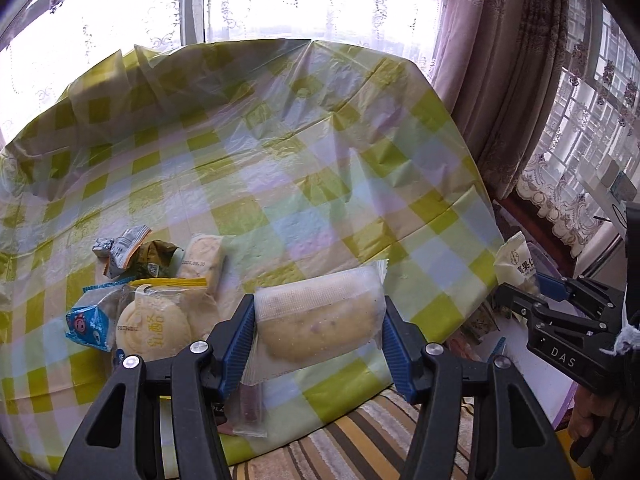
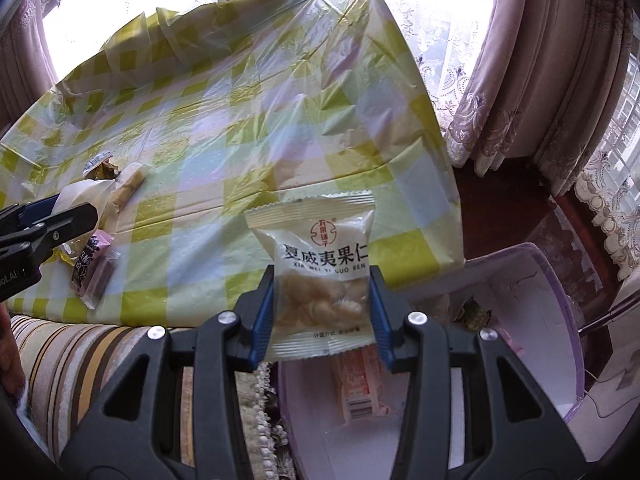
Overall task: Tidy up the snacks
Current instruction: 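Carry the nut bag and bread bag with both tools over the white box, then open both tools to drop the nut bag and bread bag into the box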
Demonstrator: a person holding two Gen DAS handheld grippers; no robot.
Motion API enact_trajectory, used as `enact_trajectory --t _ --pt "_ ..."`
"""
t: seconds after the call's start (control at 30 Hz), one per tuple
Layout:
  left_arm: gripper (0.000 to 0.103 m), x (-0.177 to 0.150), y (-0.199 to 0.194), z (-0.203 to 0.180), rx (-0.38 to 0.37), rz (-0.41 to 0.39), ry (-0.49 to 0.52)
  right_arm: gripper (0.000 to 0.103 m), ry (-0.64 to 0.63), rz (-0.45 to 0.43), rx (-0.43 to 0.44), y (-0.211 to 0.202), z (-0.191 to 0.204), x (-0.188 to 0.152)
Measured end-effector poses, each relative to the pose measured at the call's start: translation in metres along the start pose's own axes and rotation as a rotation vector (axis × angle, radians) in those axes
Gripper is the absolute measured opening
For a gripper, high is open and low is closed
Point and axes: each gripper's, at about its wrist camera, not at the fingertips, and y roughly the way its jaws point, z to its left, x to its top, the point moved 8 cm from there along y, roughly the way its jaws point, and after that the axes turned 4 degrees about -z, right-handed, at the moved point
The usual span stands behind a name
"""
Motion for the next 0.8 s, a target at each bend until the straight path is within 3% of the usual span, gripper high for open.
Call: enact_trajectory --t 0.43,0.8 --pt "0.059 -0.01 0.017 -0.124 -0.22 0.072 0.197 0.047 0.133 0.043 -0.206 -0.007 -0.126 -0.026" --pt "0.063 -0.016 0.03 -0.201 -0.357 0.116 0.298 0.047 0.221 0.028 -0.262 -0.016 -0.172 -0.028"
